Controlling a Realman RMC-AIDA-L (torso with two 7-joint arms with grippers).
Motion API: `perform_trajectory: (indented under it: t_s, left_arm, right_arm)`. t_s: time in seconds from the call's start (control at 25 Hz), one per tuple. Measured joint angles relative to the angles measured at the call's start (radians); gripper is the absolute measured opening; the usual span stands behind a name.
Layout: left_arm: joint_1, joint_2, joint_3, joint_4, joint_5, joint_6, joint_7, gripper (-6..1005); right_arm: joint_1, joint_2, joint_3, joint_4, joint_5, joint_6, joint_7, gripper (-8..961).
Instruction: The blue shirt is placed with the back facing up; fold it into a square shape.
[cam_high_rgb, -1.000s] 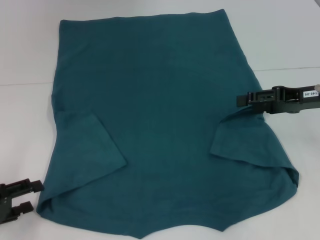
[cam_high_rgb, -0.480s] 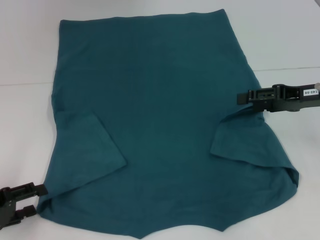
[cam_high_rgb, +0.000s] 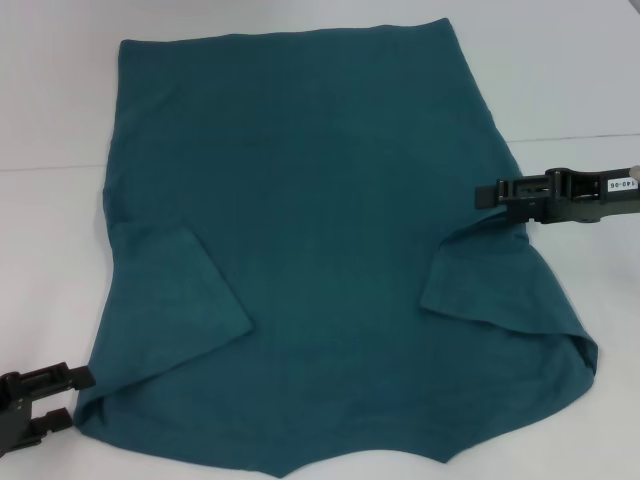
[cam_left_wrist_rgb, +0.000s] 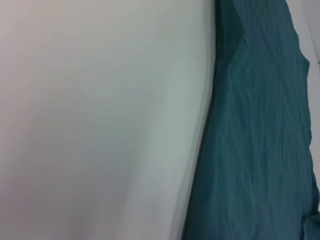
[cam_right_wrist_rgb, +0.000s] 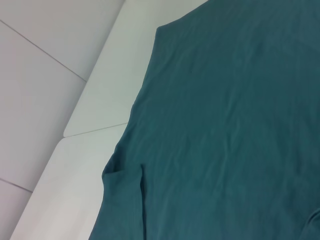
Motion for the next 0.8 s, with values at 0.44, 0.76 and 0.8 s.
perform_trajectory:
  t_s: [0.44, 0.76, 0.8]
  left_arm:
    - [-0.004, 0.000, 0.002, -0.015, 0.010, -0.021, -0.003, 755]
    - [-0.015, -0.002, 0.003, -0.028, 0.006, -0.011, 0.001, 754]
    - [-0.019, -0.003, 0.004, -0.032, 0.007, -0.009, 0.001, 754]
  right_arm:
    - [0.000, 0.000, 0.000, 0.000, 0.000, 0.005, 0.000, 822]
    - [0.000, 0.000, 0.001, 0.000, 0.003, 0.009, 0.000, 817]
    - [0.000, 0.000, 0.001, 0.000, 0.004, 0.009, 0.000, 817]
